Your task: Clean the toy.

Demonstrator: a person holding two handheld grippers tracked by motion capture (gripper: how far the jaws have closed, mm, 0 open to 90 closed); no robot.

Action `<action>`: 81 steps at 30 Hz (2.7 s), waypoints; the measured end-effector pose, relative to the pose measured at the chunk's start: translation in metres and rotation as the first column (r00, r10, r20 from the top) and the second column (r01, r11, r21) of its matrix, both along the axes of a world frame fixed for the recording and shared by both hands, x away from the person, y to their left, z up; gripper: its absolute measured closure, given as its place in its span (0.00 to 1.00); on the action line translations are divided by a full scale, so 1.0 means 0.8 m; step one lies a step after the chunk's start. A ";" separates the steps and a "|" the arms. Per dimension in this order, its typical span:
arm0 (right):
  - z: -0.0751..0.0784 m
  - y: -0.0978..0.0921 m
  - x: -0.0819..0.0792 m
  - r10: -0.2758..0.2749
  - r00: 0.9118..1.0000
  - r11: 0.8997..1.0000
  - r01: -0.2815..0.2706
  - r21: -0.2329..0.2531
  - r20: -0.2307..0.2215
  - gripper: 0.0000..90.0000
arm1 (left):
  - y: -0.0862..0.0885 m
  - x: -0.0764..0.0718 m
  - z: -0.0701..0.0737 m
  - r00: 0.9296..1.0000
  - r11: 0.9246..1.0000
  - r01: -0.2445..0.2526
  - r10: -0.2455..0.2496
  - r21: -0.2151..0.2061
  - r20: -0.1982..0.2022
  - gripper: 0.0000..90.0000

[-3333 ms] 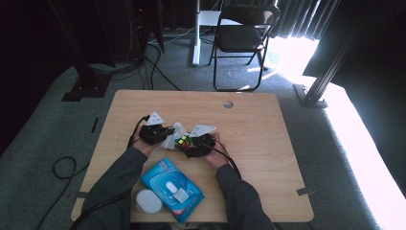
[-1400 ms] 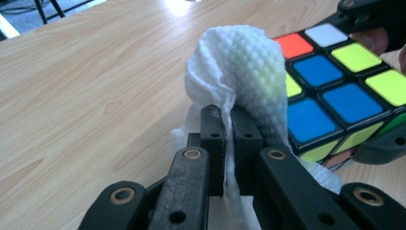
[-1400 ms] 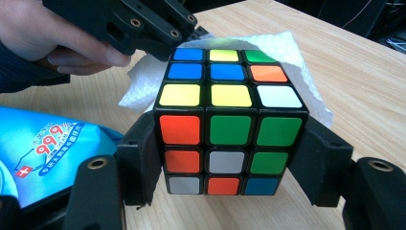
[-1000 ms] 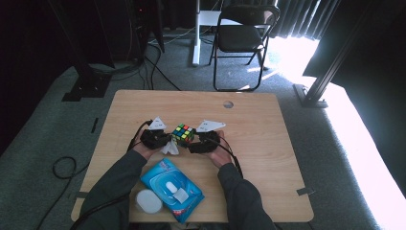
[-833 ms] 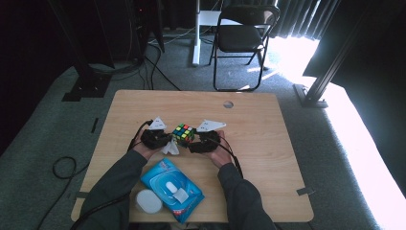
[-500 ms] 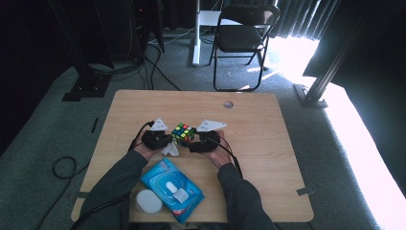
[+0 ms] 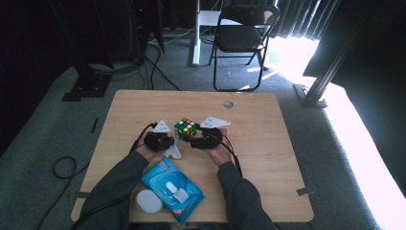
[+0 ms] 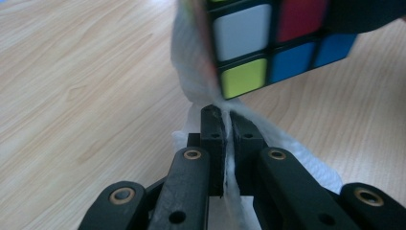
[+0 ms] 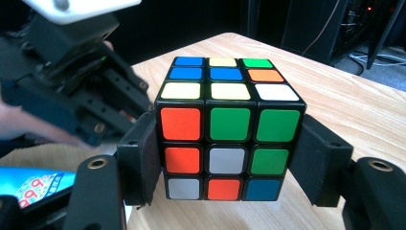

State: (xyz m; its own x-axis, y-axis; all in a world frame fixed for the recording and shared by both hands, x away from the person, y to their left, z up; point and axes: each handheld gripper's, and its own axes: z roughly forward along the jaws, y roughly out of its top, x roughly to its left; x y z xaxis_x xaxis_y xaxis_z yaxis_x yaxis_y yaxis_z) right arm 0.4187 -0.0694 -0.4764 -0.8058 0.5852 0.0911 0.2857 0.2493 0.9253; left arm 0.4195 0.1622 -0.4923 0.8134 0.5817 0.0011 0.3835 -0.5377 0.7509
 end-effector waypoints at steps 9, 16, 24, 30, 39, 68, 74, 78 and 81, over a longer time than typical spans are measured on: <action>-0.004 0.007 0.003 -0.031 0.999 1.000 0.031 0.003 -0.015 0.38 | -0.010 -0.006 0.006 0.999 0.999 0.042 -0.042 -0.010 0.013 0.96; -0.002 0.009 0.007 -0.049 0.999 0.998 0.050 0.029 -0.023 0.38 | -0.015 -0.008 0.012 0.998 0.998 0.066 -0.065 -0.022 0.026 0.96; -0.001 0.013 0.009 -0.070 0.997 0.997 0.070 0.033 -0.022 0.38 | -0.031 -0.016 0.018 0.989 0.989 0.148 -0.147 -0.014 0.035 0.96; -0.001 0.011 0.009 -0.076 0.997 0.997 0.077 0.031 -0.030 0.38 | -0.035 -0.016 0.019 0.989 0.990 0.141 -0.141 0.014 0.048 0.96; 0.002 0.007 0.008 -0.074 0.997 0.996 0.075 0.037 -0.022 0.38 | -0.015 -0.006 0.016 0.998 0.999 0.041 -0.040 -0.012 0.054 0.96; 0.007 0.010 0.008 -0.088 0.995 0.991 0.092 0.098 -0.037 0.38 | -0.013 -0.007 0.021 0.997 0.999 -0.008 0.012 -0.041 0.082 0.95; 0.005 0.010 0.009 -0.099 0.994 0.990 0.103 0.092 -0.042 0.38 | -0.031 -0.018 0.024 0.993 0.997 0.079 -0.077 -0.011 0.092 0.95; 0.005 0.009 0.010 -0.107 0.993 0.989 0.111 0.094 -0.047 0.38 | -0.036 -0.021 0.027 0.989 0.994 0.110 -0.109 -0.008 0.096 0.95; 0.006 0.008 0.010 -0.111 0.993 0.989 0.114 0.090 -0.042 0.38 | -0.034 -0.020 0.026 0.990 0.995 0.101 -0.100 -0.010 0.097 0.95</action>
